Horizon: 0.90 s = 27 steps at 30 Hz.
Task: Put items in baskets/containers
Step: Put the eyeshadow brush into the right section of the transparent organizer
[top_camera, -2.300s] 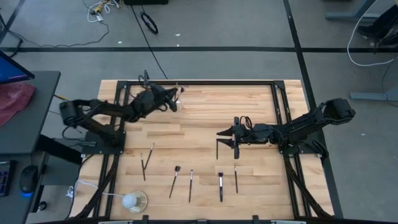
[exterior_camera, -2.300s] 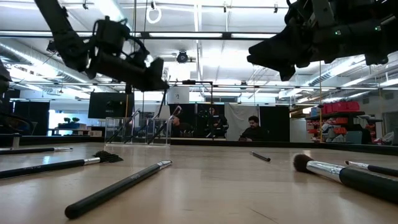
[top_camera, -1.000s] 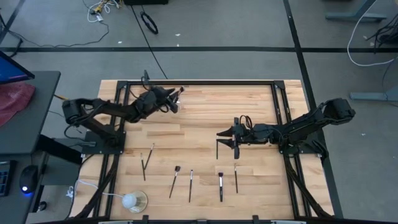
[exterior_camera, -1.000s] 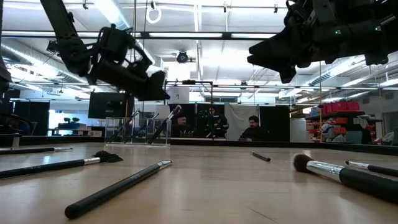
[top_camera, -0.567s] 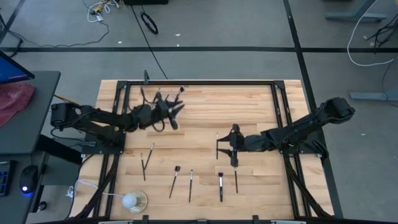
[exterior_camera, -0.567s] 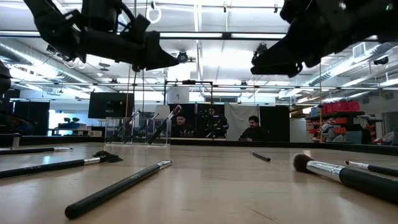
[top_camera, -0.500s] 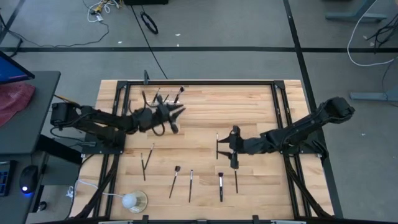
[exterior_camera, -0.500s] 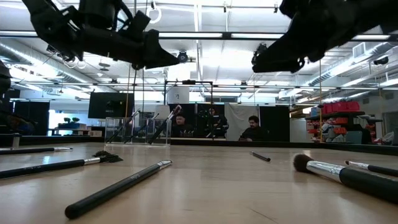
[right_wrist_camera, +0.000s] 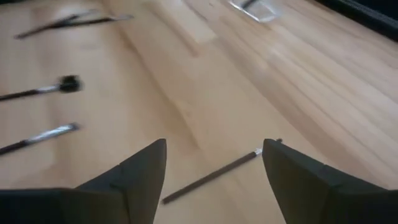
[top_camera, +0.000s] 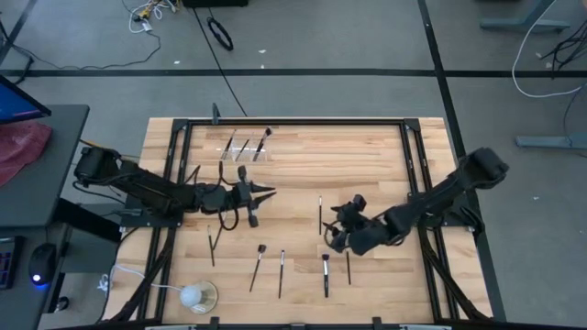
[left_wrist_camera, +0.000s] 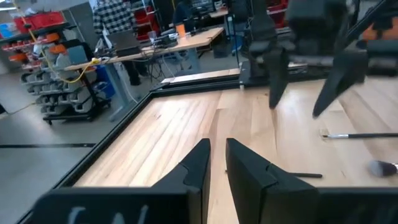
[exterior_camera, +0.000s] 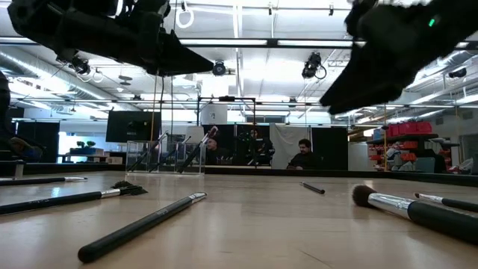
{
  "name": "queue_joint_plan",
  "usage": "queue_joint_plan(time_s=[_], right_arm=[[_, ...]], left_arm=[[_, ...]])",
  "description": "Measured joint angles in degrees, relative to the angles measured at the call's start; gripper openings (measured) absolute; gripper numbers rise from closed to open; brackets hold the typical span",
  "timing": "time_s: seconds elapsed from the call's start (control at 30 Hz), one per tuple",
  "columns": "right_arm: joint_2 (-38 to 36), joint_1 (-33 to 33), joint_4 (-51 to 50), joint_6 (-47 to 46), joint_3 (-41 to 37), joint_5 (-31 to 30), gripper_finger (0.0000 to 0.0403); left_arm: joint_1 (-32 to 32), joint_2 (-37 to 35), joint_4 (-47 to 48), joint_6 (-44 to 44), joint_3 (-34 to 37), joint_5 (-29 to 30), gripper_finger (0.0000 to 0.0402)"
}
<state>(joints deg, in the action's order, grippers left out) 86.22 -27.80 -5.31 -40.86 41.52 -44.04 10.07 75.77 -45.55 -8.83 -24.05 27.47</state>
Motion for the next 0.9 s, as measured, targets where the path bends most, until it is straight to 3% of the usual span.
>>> queue_joint_plan(time_s=[0.23, 0.4, 0.7, 0.9], right_arm=[[13.05, 4.23, 8.03, -4.62, 0.00, -1.29, 0.0270], [17.93, 6.85, 9.10, -5.43, 0.00, 2.78, 0.0255], [19.58, 9.64, 10.29, -0.82, -1.64, 8.59, 0.0197], [19.14, 11.64, 21.61, 6.89, -7.38, 12.66, 0.0157]], left_arm=[[-2.72, 0.00, -0.08, -1.91, 0.00, 2.79, 0.0055], [-4.32, 0.00, -0.08, -1.91, 0.00, 2.78, 0.0055], [-5.04, 0.02, -0.08, -0.95, 0.00, 2.73, 0.0055], [-4.93, 0.02, -0.06, 0.10, 0.00, 0.78, 0.0055]])
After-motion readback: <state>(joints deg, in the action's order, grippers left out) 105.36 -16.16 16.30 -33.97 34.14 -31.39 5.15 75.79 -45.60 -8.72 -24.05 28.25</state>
